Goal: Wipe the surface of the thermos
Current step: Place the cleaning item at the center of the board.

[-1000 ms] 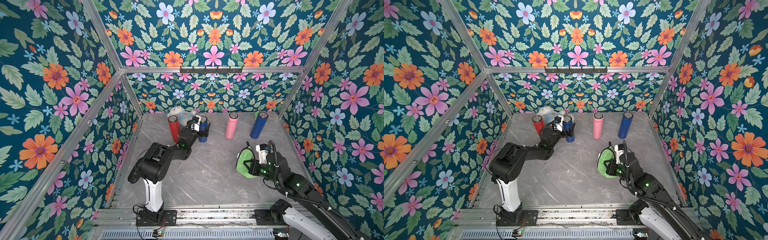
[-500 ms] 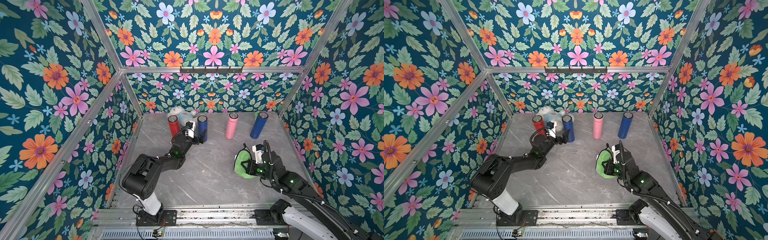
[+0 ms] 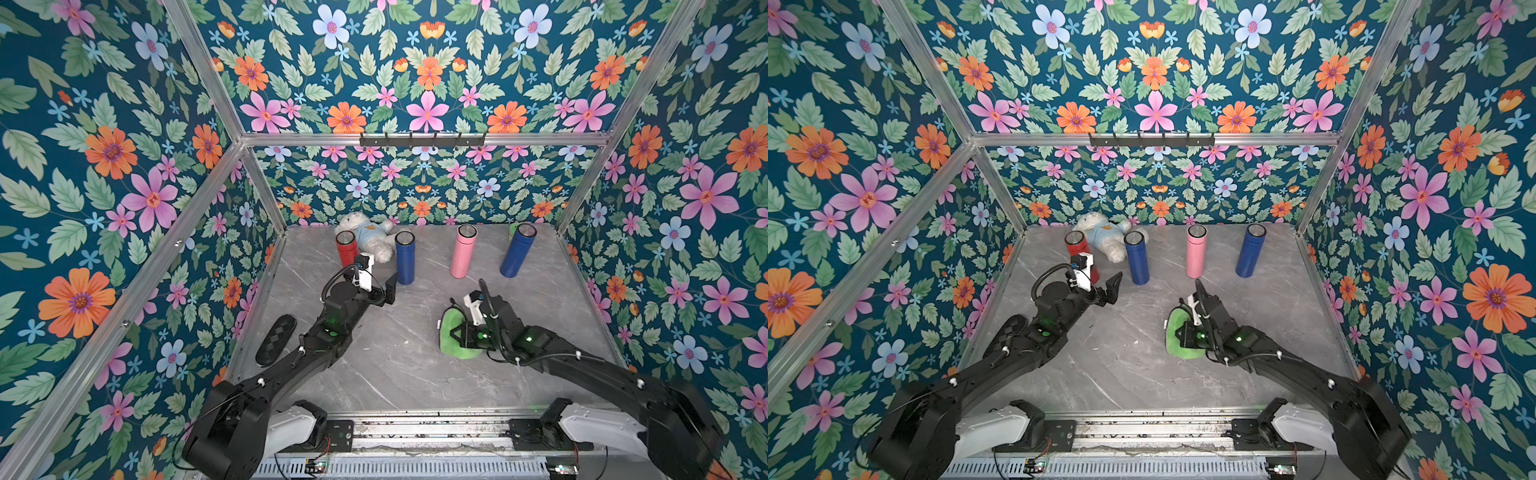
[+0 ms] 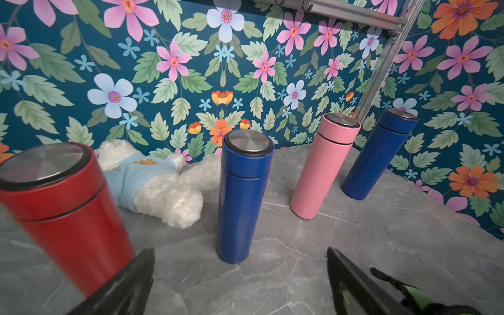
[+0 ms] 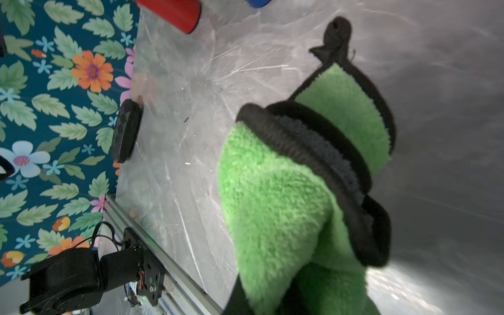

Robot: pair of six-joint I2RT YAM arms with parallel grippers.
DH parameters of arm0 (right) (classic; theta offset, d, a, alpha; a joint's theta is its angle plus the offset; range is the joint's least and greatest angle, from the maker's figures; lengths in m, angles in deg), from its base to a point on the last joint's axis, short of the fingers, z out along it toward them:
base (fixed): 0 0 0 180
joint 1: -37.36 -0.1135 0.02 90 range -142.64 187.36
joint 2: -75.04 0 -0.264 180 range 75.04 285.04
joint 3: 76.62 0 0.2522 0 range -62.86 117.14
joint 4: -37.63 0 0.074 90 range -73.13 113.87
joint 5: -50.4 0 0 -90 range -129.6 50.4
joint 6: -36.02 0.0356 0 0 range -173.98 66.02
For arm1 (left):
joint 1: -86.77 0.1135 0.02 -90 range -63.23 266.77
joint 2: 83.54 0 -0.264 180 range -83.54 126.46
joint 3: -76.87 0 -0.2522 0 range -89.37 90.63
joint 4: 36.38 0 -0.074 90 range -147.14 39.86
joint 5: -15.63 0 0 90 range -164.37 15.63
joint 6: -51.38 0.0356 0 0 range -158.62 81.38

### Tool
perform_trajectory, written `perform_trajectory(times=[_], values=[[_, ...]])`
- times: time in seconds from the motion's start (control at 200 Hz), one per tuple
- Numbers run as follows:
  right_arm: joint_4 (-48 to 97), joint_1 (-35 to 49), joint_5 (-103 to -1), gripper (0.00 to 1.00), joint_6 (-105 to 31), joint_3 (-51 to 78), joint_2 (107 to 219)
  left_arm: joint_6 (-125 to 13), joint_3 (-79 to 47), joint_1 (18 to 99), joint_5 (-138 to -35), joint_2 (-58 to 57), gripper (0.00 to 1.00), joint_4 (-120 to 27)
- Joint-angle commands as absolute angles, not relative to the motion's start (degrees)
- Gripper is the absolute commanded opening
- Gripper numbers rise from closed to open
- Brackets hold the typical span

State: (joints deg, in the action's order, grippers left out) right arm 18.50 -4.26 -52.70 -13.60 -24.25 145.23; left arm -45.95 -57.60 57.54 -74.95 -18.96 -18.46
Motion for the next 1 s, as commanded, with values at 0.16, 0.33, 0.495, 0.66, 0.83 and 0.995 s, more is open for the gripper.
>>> perform_trajectory(times=[0.16,0.33,0.495,0.66,0.83,0.995], values=[[37.52,-9.8,-56.26,0.0,-11.41,-14.41,165.59,-45.61,-58.88,57.51,-70.34,-28.93,0.99,-32.3],[38.28,-10.43,-56.31,0.04,-10.36,-9.47,176.57,-45.34,-59.0,57.51,-69.57,-32.5,0.99,-36.65],[29.65,-10.62,-50.34,0.07,-10.94,-8.54,177.66,-45.5,-58.46,57.51,-69.82,-33.44,0.99,-39.53],[21.95,-10.79,-46.19,0.26,-12.8,-7.75,176.91,-45.62,-57.51,57.51,-69.84,-32.18,0.99,-40.99],[19.79,-11.02,-45.57,0.95,-14.1,-7.48,176.31,-45.92,-57.2,57.42,-70.72,-31.25,0.99,-41.29],[16.28,-11.41,-44.06,0.99,-15.42,-6.37,172.69,-46.81,-57.88,56.7,-72.52,-30.6,0.99,-41.79]])
